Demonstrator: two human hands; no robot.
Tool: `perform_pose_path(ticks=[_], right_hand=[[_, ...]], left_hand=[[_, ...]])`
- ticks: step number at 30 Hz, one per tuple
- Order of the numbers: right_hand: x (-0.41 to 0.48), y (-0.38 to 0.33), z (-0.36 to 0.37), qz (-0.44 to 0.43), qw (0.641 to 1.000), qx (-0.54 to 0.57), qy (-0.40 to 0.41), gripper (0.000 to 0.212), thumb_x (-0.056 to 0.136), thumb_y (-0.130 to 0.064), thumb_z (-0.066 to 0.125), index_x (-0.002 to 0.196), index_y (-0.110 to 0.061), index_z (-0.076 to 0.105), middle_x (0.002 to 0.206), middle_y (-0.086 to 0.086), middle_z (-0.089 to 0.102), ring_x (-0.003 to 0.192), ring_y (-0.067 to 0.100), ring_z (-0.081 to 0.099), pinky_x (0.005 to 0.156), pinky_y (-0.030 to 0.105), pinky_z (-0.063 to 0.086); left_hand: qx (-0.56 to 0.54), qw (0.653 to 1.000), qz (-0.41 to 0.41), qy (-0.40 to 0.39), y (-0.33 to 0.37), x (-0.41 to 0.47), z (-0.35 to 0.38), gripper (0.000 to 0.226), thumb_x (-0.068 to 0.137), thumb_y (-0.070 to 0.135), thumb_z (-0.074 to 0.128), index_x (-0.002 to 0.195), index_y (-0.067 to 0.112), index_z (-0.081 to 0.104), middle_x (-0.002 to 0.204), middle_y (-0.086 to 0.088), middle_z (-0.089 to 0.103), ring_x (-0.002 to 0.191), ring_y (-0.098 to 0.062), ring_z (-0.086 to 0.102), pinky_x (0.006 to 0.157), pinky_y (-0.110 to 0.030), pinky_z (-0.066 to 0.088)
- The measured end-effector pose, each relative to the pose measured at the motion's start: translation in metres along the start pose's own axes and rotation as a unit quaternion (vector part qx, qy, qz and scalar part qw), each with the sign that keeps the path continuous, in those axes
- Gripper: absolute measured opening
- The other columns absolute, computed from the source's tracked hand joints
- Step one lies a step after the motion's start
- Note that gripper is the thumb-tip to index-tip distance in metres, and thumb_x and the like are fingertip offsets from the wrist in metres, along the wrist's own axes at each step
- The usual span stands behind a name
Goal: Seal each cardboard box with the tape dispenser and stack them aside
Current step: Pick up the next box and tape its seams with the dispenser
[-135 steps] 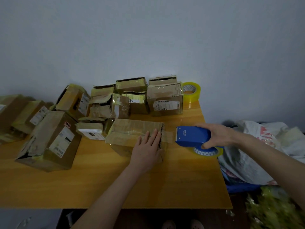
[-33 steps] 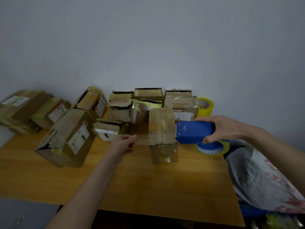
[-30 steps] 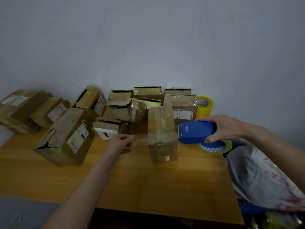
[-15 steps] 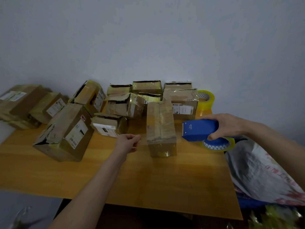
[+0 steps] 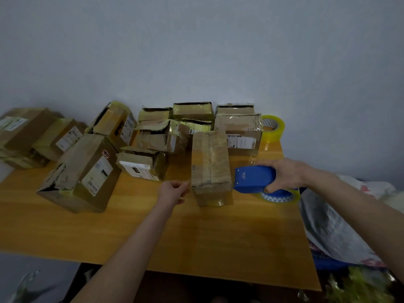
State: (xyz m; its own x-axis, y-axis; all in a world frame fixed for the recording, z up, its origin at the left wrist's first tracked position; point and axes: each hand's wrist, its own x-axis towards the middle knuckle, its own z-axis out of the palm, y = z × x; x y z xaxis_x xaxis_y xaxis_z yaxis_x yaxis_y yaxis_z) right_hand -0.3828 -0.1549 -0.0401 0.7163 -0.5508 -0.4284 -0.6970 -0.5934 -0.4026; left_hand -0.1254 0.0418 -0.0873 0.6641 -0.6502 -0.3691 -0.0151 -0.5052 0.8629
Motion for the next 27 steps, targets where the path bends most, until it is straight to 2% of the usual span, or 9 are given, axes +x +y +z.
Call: perform_pose_path(ticks=[5,12,15,17,19,21,23,25,27], right_hand=[[0.003,-0.008,0.005,-0.004,1.000,-0.019,-0.015,0.080,0.069,-0.042,0.076,0.140,-0.040,0.036,0.114,-0.007,0.056,0.101,0.018,0.055,0.090,0.039,0.051],[0.001,-0.014,0.014,-0.010,0.999,-0.026,-0.017,0.081,0.069,-0.046,0.074,0.140,-0.042,0.034,0.116,-0.008,0.056,0.102,0.017,0.054,0.090,0.039,0.051],[0.000,-0.012,0.014,-0.006,1.000,-0.018,-0.015,0.084,0.069,-0.046,0.074,0.142,-0.040,0.033,0.117,-0.008,0.056,0.104,0.017,0.054,0.091,0.039,0.050],[-0.002,-0.010,0.014,-0.007,1.000,-0.022,-0.011,0.082,0.069,-0.045,0.074,0.140,-0.040,0.035,0.115,-0.008,0.056,0.102,0.017,0.055,0.088,0.036,0.051],[-0.004,-0.010,0.016,-0.006,0.999,-0.037,-0.004,0.080,0.068,-0.047,0.074,0.139,-0.041,0.037,0.111,-0.010,0.056,0.098,0.015,0.054,0.080,0.031,0.049],[-0.006,-0.006,0.018,-0.006,0.999,-0.039,0.006,0.080,0.069,-0.049,0.074,0.140,-0.040,0.036,0.111,-0.010,0.056,0.096,0.014,0.053,0.074,0.029,0.045],[-0.004,-0.006,0.019,-0.007,0.999,-0.034,0.013,0.082,0.069,-0.049,0.074,0.141,-0.039,0.036,0.116,-0.009,0.057,0.098,0.015,0.053,0.077,0.029,0.046],[-0.003,-0.006,0.017,-0.009,0.999,-0.048,0.017,0.084,0.068,-0.052,0.074,0.142,-0.040,0.034,0.120,-0.008,0.058,0.102,0.016,0.053,0.082,0.031,0.048],[-0.005,-0.006,0.016,-0.016,0.998,-0.053,0.022,0.081,0.068,-0.053,0.074,0.139,-0.041,0.036,0.119,-0.008,0.059,0.101,0.015,0.054,0.083,0.032,0.049]], left_hand=[[0.099,0.993,0.060,0.015,0.000,0.003,-0.005,0.015,0.090,0.028,0.065,0.082,0.015,0.065,0.080,0.002,0.068,0.080,-0.011,0.062,0.068,-0.028,0.050],[0.239,0.963,0.120,0.020,-0.001,0.011,-0.013,0.019,0.094,0.035,0.058,0.080,0.024,0.066,0.076,0.009,0.067,0.064,-0.008,0.055,0.051,-0.020,0.036],[0.349,0.929,0.123,0.011,0.003,0.016,-0.013,0.029,0.095,0.043,0.052,0.115,0.026,0.063,0.104,0.002,0.068,0.085,-0.013,0.062,0.067,-0.030,0.050],[0.466,0.881,0.079,0.002,0.000,0.016,-0.020,0.055,0.091,0.051,0.054,0.141,0.030,0.042,0.130,-0.008,0.050,0.108,-0.024,0.058,0.083,-0.038,0.050],[0.465,0.882,0.062,0.047,-0.002,0.010,-0.028,0.061,0.091,0.047,0.057,0.144,0.025,0.036,0.139,-0.013,0.038,0.116,-0.028,0.052,0.091,-0.040,0.047],[0.421,0.881,0.182,0.118,0.000,-0.001,-0.027,0.046,0.094,0.028,0.058,0.136,0.014,0.048,0.134,-0.012,0.046,0.113,-0.025,0.053,0.090,-0.034,0.049],[0.403,0.833,0.356,0.129,0.007,-0.015,-0.012,0.036,0.090,0.008,0.060,0.126,0.008,0.059,0.125,-0.011,0.056,0.109,-0.023,0.057,0.084,-0.029,0.051],[0.407,0.786,0.463,0.046,0.017,-0.033,0.014,0.045,0.086,0.003,0.060,0.130,0.012,0.055,0.135,-0.005,0.053,0.120,-0.020,0.054,0.094,-0.030,0.048],[0.461,0.752,0.465,-0.071,0.013,-0.046,0.039,0.062,0.092,0.009,0.047,0.148,0.021,0.023,0.156,0.005,0.016,0.144,-0.012,0.015,0.118,-0.035,0.017]])
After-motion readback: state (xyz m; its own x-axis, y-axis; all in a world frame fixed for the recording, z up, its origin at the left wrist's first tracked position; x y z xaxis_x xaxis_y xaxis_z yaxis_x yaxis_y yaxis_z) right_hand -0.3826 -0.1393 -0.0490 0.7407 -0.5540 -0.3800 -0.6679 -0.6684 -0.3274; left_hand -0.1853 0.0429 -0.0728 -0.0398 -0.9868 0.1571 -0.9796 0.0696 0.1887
